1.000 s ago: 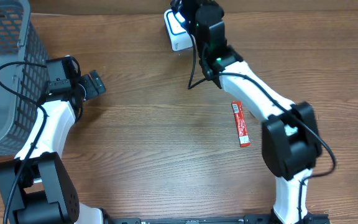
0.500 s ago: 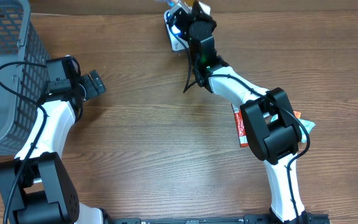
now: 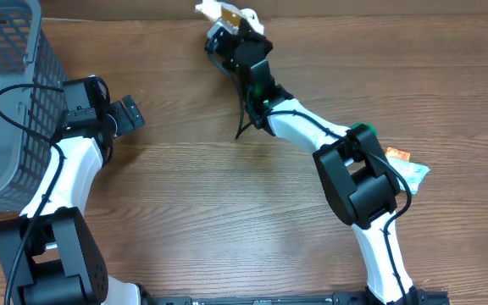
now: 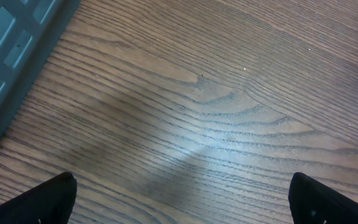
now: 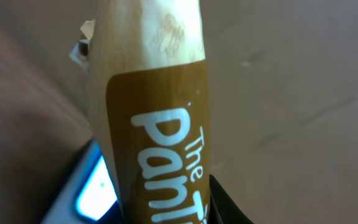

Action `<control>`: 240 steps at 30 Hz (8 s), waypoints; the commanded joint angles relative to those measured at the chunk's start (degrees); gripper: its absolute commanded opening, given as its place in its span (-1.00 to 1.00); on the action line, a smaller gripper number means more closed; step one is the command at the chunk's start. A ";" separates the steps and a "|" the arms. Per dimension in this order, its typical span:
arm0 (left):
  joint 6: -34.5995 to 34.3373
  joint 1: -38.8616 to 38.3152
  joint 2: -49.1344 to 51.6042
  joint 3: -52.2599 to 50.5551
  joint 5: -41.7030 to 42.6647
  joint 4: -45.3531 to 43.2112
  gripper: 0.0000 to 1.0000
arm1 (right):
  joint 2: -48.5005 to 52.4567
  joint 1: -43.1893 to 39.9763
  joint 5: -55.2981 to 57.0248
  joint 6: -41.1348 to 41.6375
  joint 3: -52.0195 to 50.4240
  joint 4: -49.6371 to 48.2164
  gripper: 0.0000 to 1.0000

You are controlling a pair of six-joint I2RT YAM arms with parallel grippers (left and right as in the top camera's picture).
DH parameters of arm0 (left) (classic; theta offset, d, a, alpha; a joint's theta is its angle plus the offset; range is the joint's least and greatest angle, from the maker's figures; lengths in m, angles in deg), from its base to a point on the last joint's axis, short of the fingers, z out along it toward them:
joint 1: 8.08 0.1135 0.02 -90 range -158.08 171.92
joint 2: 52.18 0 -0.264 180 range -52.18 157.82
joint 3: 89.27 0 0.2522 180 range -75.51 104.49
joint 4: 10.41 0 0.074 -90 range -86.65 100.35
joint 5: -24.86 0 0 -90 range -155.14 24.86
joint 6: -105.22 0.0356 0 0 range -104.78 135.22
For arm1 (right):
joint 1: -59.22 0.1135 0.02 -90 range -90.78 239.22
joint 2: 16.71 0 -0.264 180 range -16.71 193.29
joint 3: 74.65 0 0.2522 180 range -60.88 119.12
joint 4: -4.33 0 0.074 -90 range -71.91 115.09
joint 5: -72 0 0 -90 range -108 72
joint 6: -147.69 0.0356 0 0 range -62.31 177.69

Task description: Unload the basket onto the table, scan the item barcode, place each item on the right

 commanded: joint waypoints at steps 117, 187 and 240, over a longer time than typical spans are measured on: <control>0.85 -0.02 -1.38 0.94 0.24 -0.04 0.99 | -59.32 -8.15 -32.02 51.39 -13.14 75.56 1.00; 0.85 -0.02 -1.38 0.94 0.24 -0.07 0.99 | -116.34 -18.78 -25.64 47.50 -35.45 75.95 1.00; 0.85 -0.02 -1.38 0.94 0.24 -0.07 0.99 | -132.65 -18.78 -29.27 47.93 -95.23 26.80 1.00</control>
